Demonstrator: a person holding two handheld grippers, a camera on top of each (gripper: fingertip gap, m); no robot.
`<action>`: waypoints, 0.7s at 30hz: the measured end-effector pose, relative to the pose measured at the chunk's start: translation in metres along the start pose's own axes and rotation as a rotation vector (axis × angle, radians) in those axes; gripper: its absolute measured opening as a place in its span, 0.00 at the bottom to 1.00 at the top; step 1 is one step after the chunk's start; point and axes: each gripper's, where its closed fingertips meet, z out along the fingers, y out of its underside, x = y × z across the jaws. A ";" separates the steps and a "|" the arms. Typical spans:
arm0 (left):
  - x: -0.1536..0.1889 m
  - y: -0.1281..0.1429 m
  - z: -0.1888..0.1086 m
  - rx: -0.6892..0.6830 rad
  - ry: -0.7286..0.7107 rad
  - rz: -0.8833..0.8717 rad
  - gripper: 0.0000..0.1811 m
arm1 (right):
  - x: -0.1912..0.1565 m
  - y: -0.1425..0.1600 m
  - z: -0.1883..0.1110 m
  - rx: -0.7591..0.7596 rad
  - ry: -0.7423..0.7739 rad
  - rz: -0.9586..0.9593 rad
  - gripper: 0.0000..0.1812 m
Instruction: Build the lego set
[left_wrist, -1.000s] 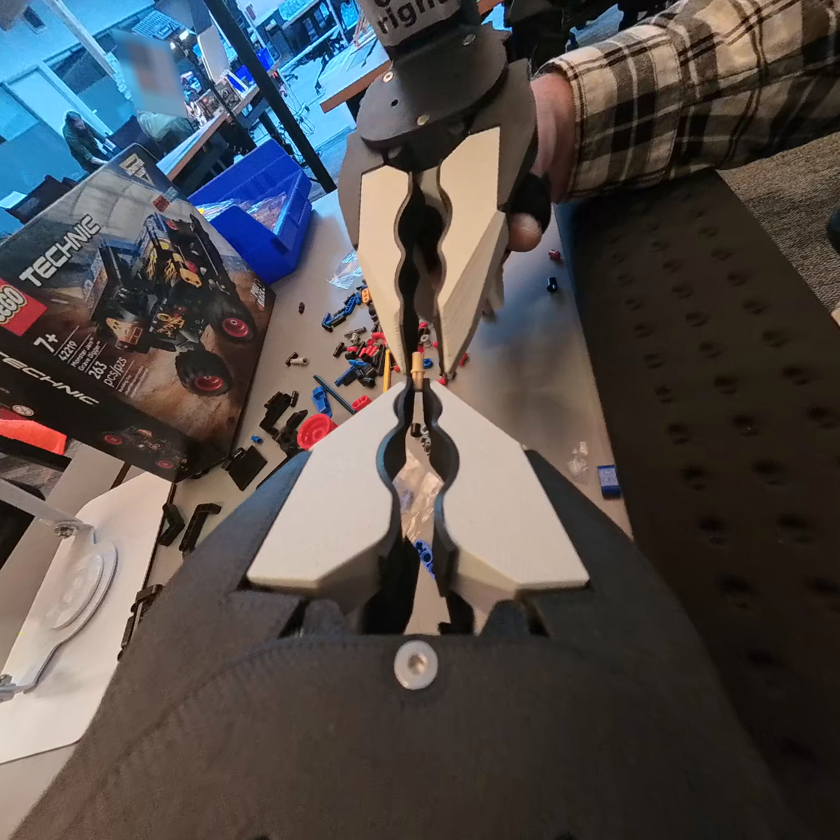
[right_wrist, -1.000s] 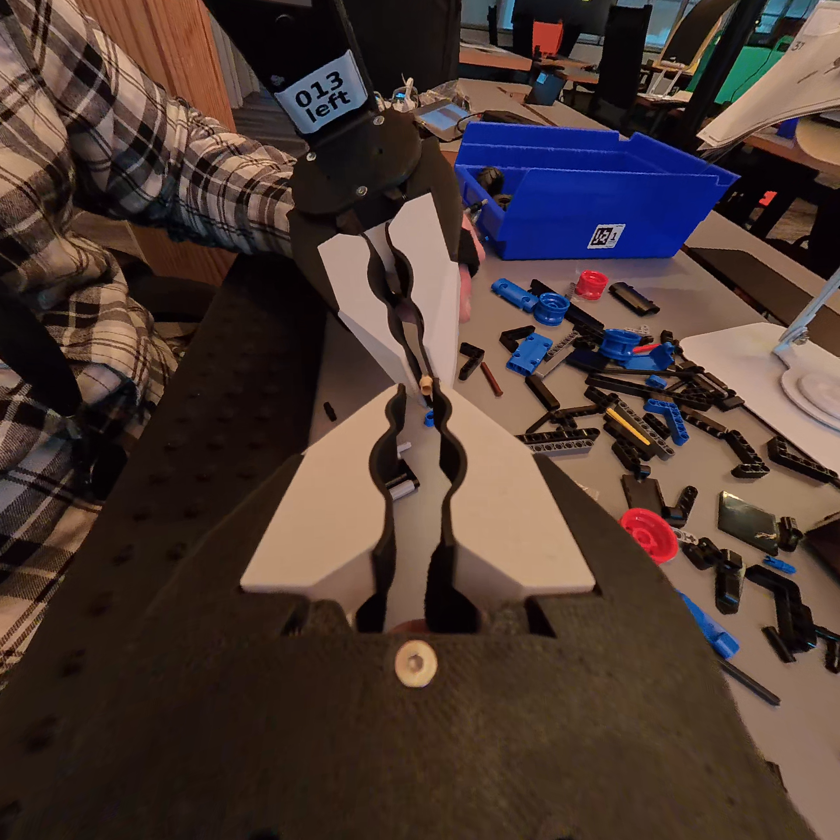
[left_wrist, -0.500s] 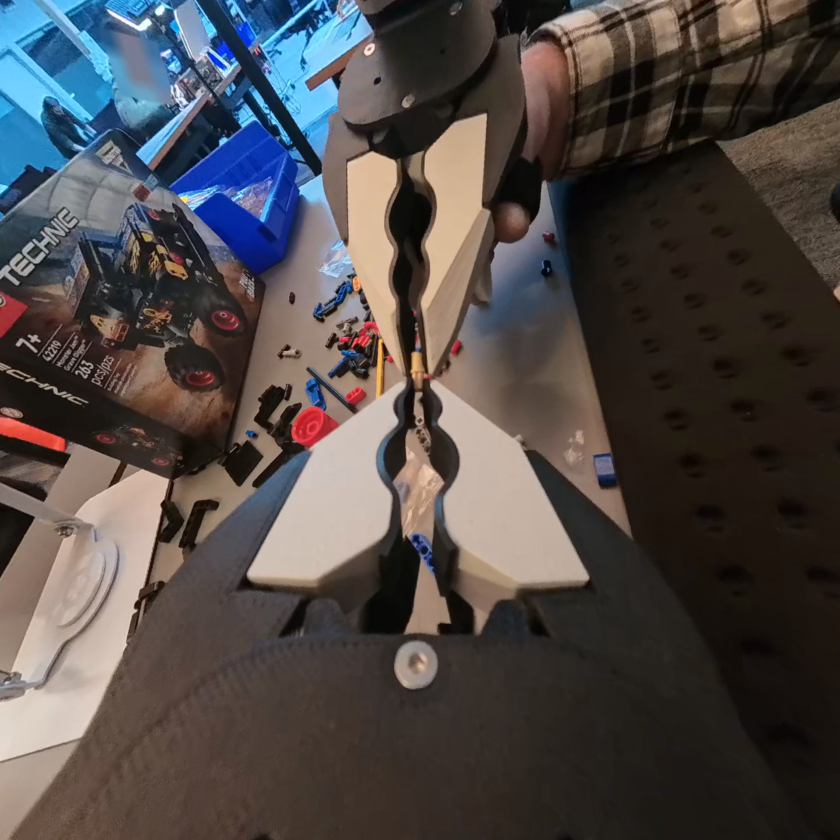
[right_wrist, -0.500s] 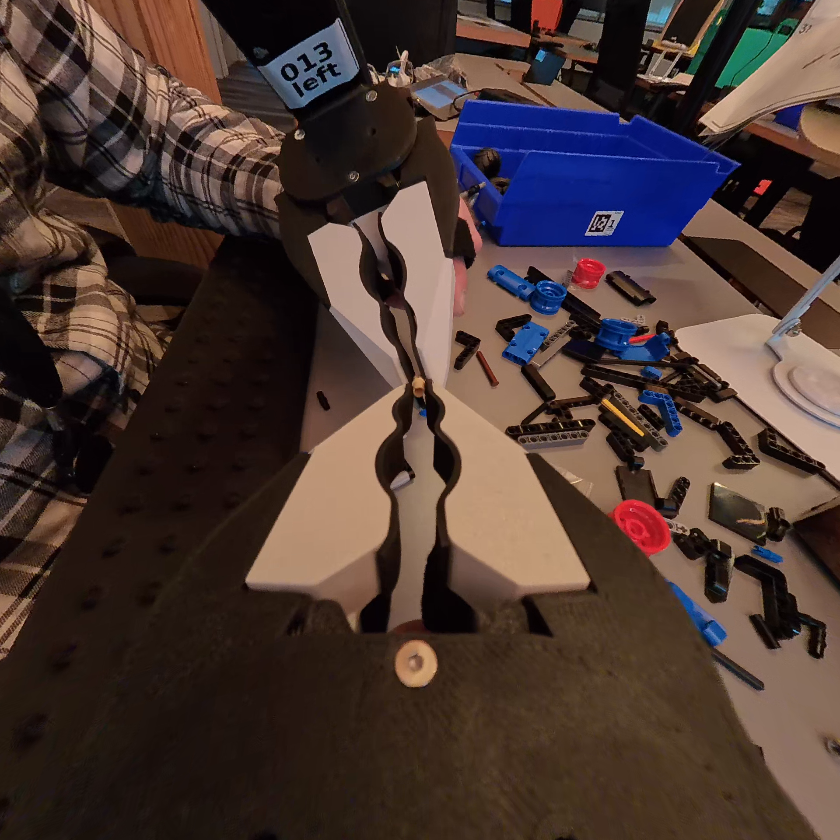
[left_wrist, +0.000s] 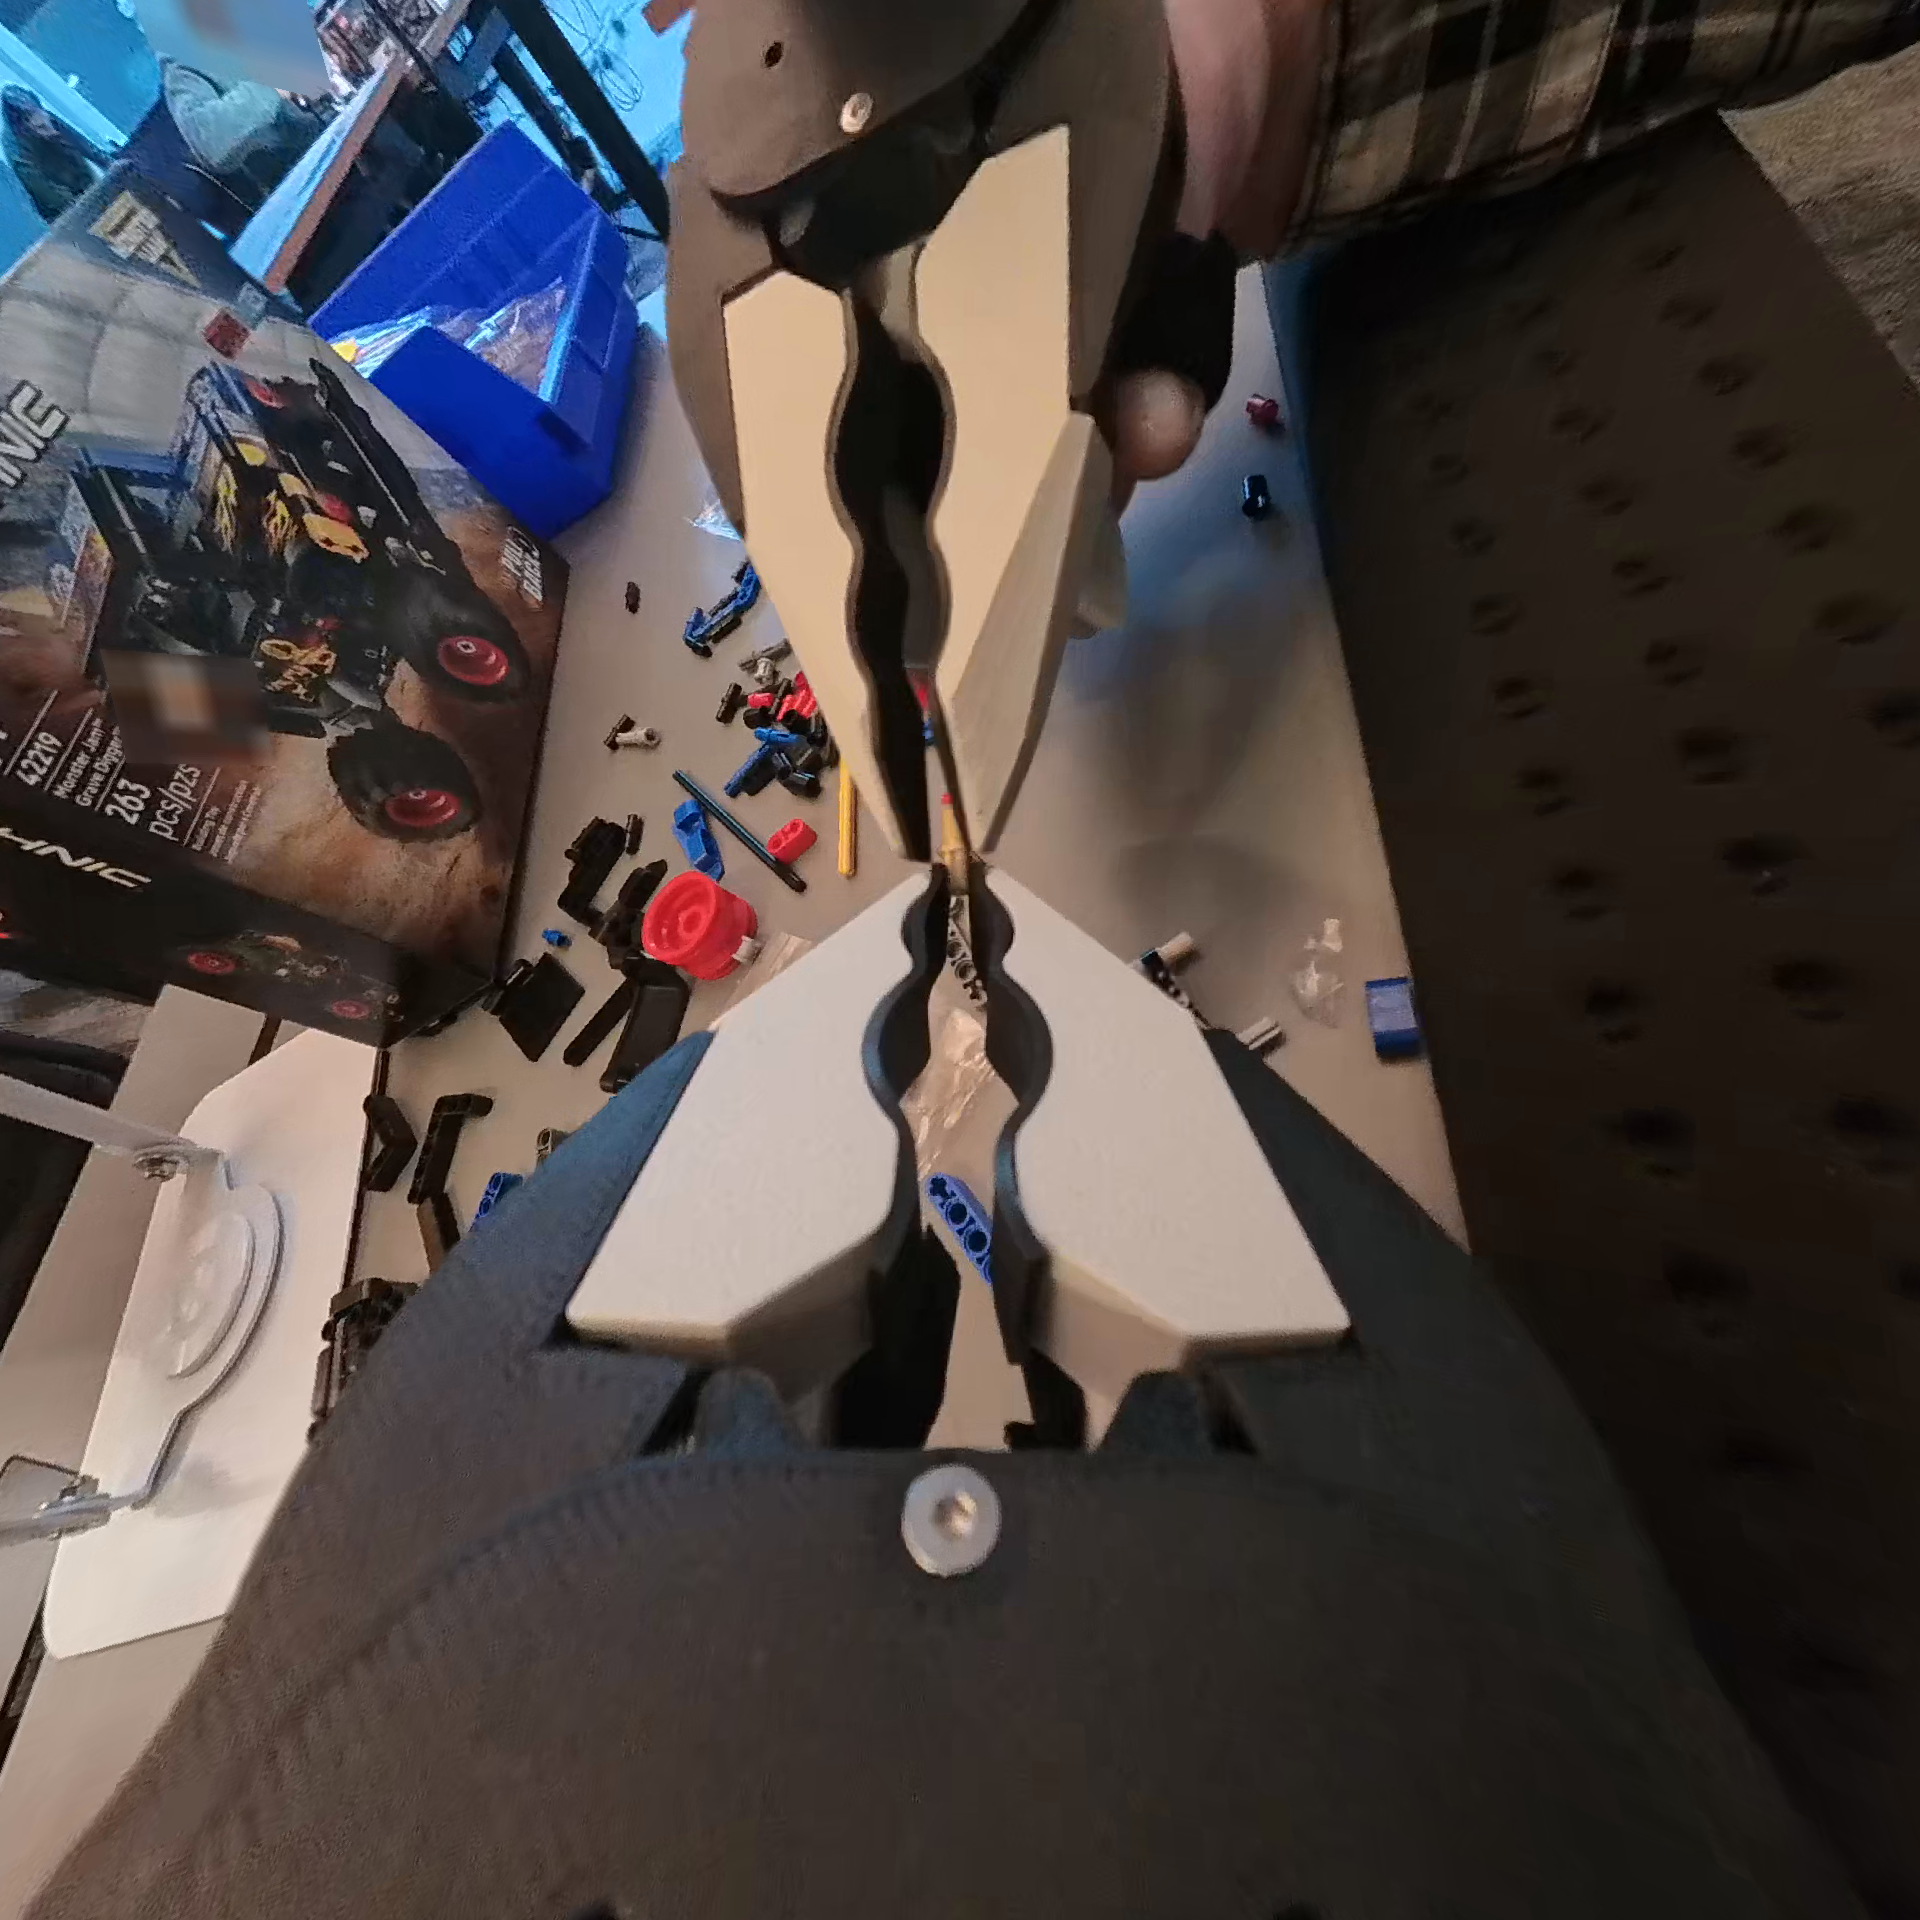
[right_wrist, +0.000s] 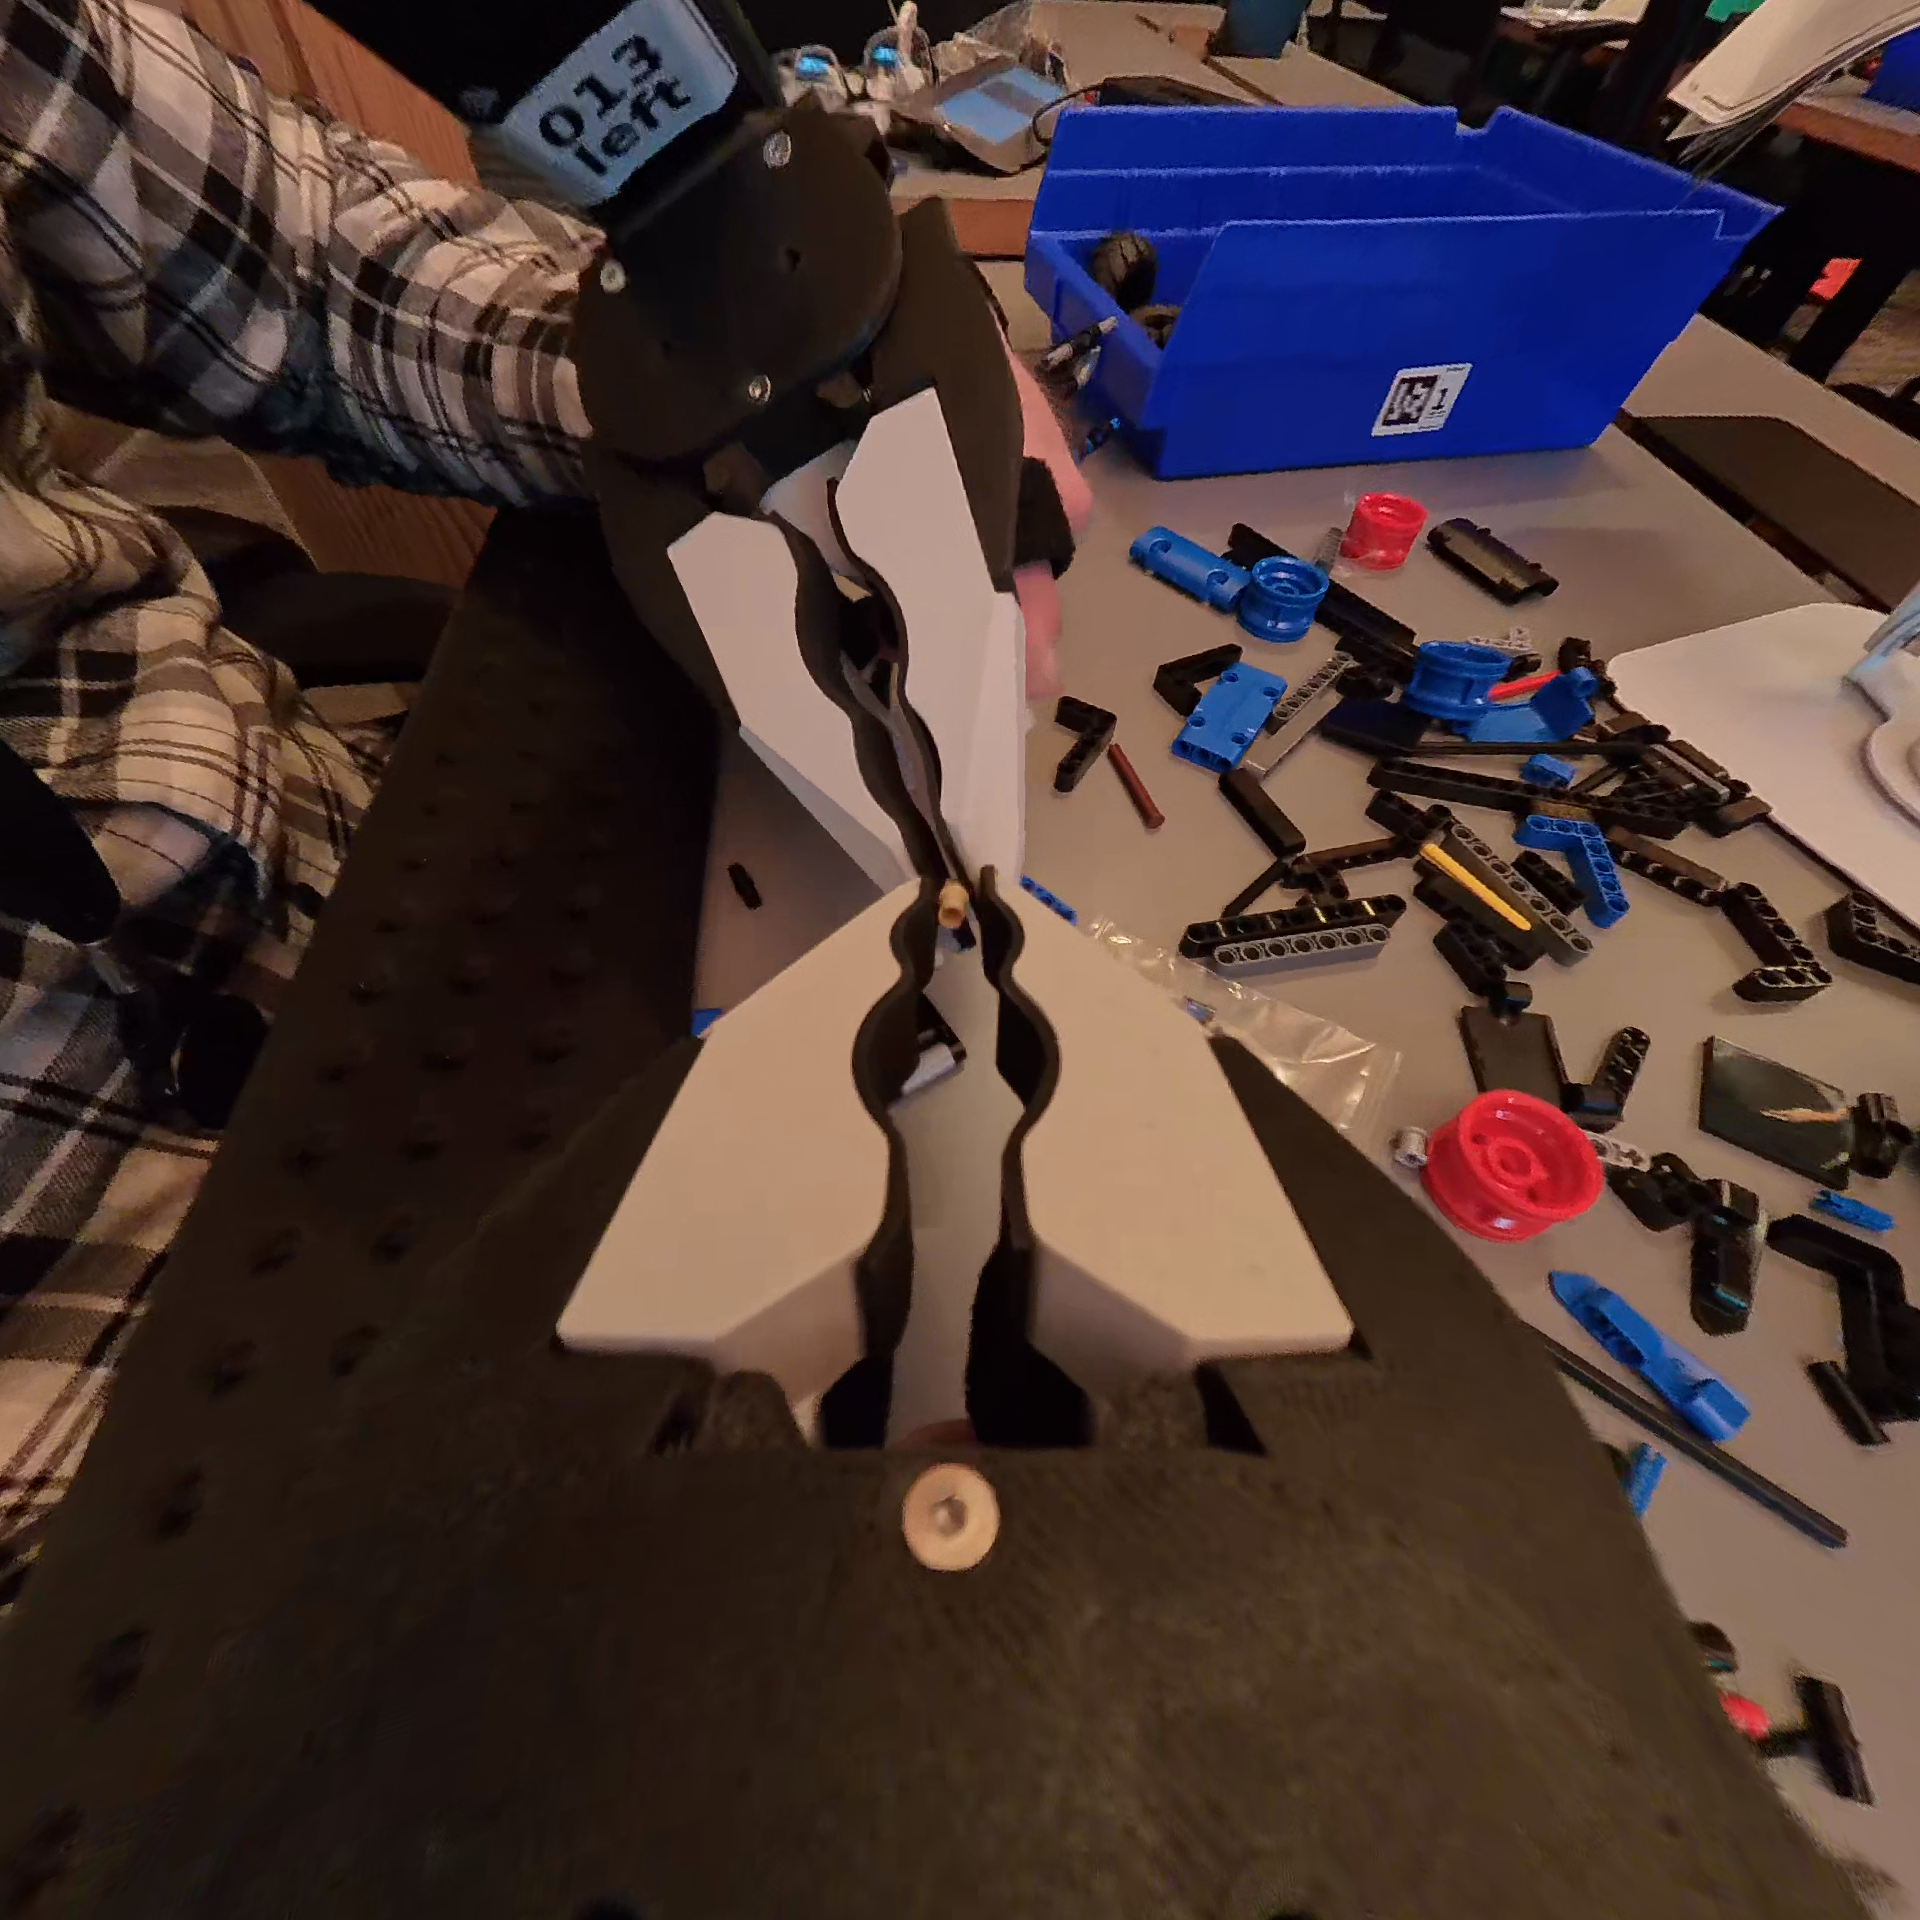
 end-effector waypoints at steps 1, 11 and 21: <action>0.000 0.000 0.000 -0.001 -0.005 0.007 0.01 | -0.001 0.000 0.000 0.002 -0.009 0.003 0.03; -0.001 -0.002 0.000 0.007 -0.006 0.003 0.01 | 0.000 0.002 -0.001 -0.016 0.008 -0.024 0.03; -0.002 0.010 0.002 -0.066 0.015 -0.057 0.09 | 0.007 0.005 -0.003 -0.032 0.047 -0.045 0.02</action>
